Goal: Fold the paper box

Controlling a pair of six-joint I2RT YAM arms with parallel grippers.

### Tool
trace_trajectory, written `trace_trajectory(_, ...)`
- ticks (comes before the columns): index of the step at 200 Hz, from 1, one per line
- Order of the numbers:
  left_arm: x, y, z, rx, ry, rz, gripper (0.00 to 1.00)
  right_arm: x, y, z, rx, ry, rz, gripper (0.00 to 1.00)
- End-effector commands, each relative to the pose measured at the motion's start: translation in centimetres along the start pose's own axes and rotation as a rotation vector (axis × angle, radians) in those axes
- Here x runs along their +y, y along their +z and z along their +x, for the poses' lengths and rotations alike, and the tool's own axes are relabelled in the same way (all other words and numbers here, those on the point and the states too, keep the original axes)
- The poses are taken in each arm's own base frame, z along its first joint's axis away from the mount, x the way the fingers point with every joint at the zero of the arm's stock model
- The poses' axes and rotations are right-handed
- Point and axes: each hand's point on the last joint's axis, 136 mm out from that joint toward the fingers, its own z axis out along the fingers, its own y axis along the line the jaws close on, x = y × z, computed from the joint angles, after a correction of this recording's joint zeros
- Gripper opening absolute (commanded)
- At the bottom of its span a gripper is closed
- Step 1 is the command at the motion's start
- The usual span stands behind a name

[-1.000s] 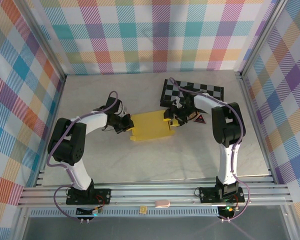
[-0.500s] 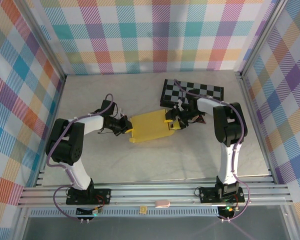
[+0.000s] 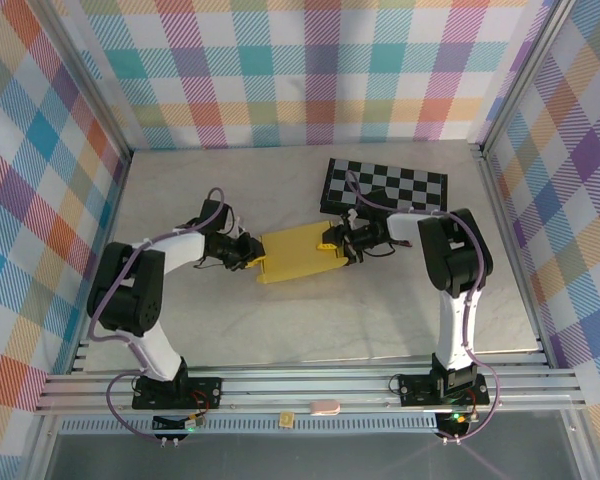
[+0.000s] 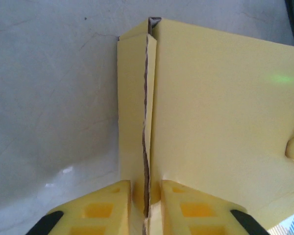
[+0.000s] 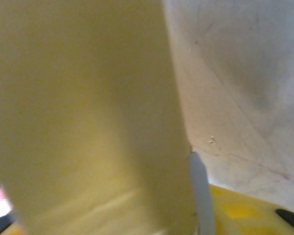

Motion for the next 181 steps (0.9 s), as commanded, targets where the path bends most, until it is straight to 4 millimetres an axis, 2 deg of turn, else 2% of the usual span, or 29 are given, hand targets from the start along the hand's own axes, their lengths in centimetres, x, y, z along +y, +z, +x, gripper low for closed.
trace_trajectory(1,-0.9,-2.6,-0.5,-0.08,0.035,-0.027,0.23,2.7,-1.1,-0.3,-0.029,0.053,-0.056,0.43)
trace_trajectory(12,-2.5,-3.8,-1.6,-0.146,0.095,0.007,0.25,3.0,-1.4,-0.4,-0.034,0.084,-0.062,0.42)
trace_trajectory(44,-6.6,-7.4,-2.2,-0.286,0.294,0.05,0.31,3.0,-2.2,-0.3,-0.017,0.235,-0.045,0.38)
trace_trajectory(59,-9.2,-9.2,-1.4,-0.352,0.455,0.072,0.33,2.9,-2.5,0.2,0.031,0.35,-0.031,0.38)
trace_trajectory(73,-11.1,-10.0,0.0,-0.37,0.623,0.073,0.35,3.0,-2.8,1.0,0.08,0.435,-0.028,0.37)
trace_trajectory(93,-13.2,-9.5,3.3,-0.316,0.874,0.075,0.37,3.3,-3.6,2.1,0.096,0.489,-0.011,0.37)
trace_trajectory(123,-14.4,-8.5,8.3,-0.189,1.219,0.021,0.43,3.7,-4.9,3.5,0.114,0.552,-0.014,0.38)
trace_trajectory(141,-14.3,-7.4,9.3,-0.136,1.392,-0.087,0.44,3.7,-5.2,4.2,0.127,0.584,-0.017,0.38)
trace_trajectory(161,-13.5,-5.3,10.5,-0.034,1.545,-0.204,0.46,3.5,-5.3,4.8,0.144,0.606,-0.008,0.38)
trace_trajectory(181,-13.0,-3.6,9.8,-0.035,1.632,-0.318,0.5,3.2,-5.3,5.3,0.153,0.62,-0.004,0.37)
